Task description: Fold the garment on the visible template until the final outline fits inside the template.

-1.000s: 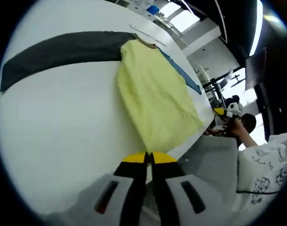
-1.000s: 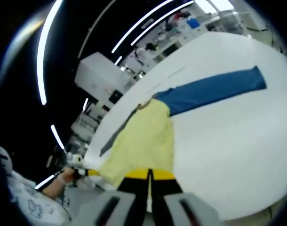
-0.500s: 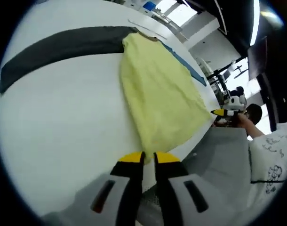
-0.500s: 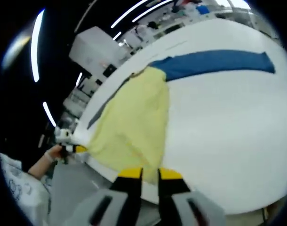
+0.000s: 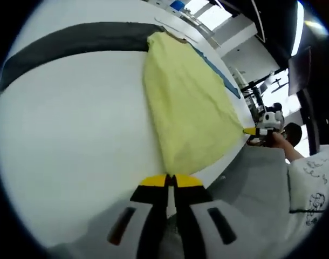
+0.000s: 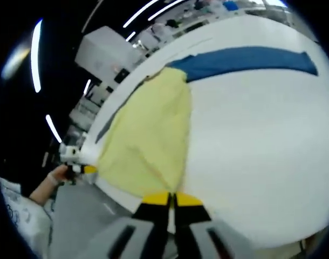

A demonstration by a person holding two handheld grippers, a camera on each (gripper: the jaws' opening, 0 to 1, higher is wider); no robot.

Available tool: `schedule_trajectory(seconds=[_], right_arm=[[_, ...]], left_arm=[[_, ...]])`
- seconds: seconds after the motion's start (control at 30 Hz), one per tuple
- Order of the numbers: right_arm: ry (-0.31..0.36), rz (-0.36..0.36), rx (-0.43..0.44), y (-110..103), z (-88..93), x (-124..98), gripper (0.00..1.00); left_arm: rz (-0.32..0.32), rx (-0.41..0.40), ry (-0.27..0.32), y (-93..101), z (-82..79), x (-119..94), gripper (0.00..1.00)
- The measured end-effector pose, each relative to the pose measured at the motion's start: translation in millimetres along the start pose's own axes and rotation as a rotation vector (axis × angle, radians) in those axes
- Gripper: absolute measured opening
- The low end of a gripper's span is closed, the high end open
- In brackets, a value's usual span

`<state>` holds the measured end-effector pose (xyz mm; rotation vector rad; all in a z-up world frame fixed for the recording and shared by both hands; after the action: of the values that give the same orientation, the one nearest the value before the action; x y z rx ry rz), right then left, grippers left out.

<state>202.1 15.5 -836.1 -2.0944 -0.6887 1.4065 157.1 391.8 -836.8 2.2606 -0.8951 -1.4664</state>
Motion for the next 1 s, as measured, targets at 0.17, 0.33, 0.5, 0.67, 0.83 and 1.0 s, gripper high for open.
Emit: schedule_trajectory(seconds=[0.17, 0.33, 0.5, 0.67, 0.83, 1.0], right_arm=[[0.036, 0.01, 0.021, 4.2, -7.9, -9.2, 0.0], [0.03, 0.024, 0.028, 8.0, -5.0, -11.2, 0.0], [0.025, 0.03, 0.032, 8.8, -3.6, -10.6, 0.0], [0.02, 0.036, 0.022, 6.8, -1.7, -9.9, 0.0], [0.02, 0.038, 0.022, 8.7, -0.6, -8.5, 0.0], [0.025, 0.023, 0.003, 9.3, -1.3, -6.8, 0.0]], left_arm=[[0.041, -0.112, -0.003, 13.5, 3.1, 3.7, 0.0], [0.025, -0.11, -0.023, 14.4, 8.2, 9.1, 0.0], [0.02, -0.096, -0.02, 17.8, 7.0, 8.1, 0.0], [0.006, -0.075, -0.012, 14.5, 6.8, 6.6, 0.0], [0.004, -0.081, 0.007, 11.1, 7.3, 6.4, 0.0], [-0.018, 0.046, 0.045, 16.8, 6.5, 7.0, 0.0]])
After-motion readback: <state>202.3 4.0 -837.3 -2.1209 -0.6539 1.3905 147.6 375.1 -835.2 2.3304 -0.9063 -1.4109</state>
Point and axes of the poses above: the point that each gripper's makers call its tool centre point, and the gripper's own axes: x roughly forward along the fingers, y roughly to its right, z roughly out of its underside, the point moved 1 cm from there along -x, roughly backward along the fingers, and after that the axes turned 9 degrees about x, right-handed, at the moved point
